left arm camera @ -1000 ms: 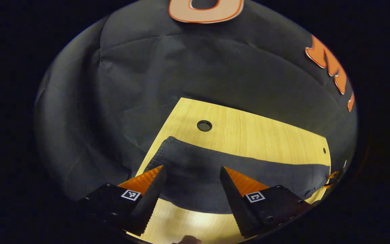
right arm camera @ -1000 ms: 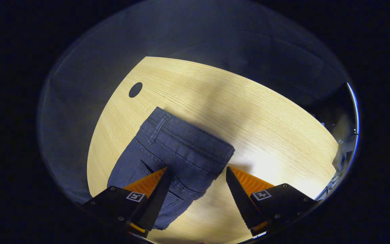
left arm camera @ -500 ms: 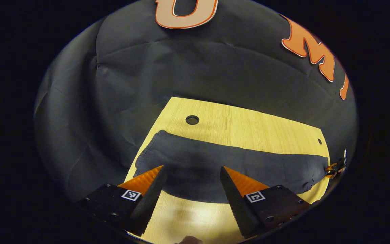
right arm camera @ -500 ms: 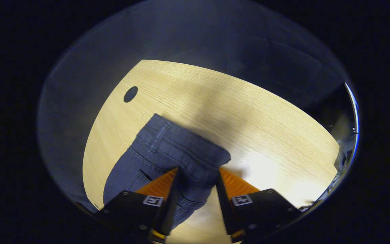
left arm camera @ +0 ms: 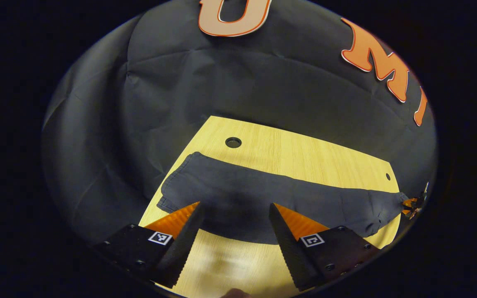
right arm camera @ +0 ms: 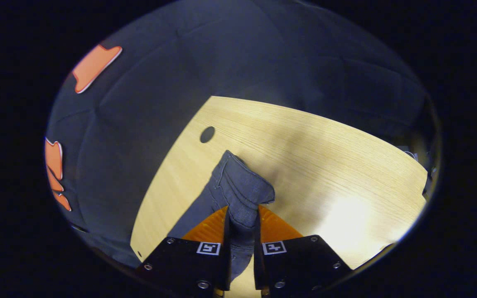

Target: Grasp the waist and the cuffs of the jeans and fold them to make the two legs overlap; first hold the waist and fold one-third of the jeans toward the cuffs, then hold the cuffs and fold the remaining one-third in the same direction to finish folding.

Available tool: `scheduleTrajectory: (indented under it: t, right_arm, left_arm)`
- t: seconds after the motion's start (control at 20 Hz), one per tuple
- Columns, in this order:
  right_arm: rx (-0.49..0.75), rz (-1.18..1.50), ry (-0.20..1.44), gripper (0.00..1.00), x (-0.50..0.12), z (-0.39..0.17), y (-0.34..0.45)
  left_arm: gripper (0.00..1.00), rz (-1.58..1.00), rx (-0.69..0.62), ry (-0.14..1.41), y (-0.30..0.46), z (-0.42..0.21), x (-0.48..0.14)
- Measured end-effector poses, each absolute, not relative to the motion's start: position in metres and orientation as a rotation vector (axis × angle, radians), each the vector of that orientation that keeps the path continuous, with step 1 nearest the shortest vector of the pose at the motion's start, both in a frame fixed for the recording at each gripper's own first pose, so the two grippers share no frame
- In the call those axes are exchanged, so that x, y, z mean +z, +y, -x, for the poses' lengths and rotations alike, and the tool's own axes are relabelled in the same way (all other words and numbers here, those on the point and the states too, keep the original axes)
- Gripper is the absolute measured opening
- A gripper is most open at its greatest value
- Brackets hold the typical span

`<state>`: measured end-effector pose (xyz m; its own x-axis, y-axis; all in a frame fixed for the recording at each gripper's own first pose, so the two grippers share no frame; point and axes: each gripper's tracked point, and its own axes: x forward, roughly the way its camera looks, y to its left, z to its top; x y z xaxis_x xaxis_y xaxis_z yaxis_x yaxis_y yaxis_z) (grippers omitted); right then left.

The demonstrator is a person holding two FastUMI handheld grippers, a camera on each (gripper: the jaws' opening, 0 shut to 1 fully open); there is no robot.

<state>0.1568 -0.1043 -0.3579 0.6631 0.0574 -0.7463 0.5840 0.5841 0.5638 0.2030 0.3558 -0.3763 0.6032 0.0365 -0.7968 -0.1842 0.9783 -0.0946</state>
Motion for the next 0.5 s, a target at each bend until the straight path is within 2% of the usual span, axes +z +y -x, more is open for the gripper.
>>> scheduleTrajectory:
  t: [0.5]
  right_arm:
    - [-0.155, -0.846, 0.682, 0.23, -0.271, -0.151, -0.041]
  left_arm:
    - [0.96, 0.185, 0.118, 0.868, 0.354, -0.210, -0.376]
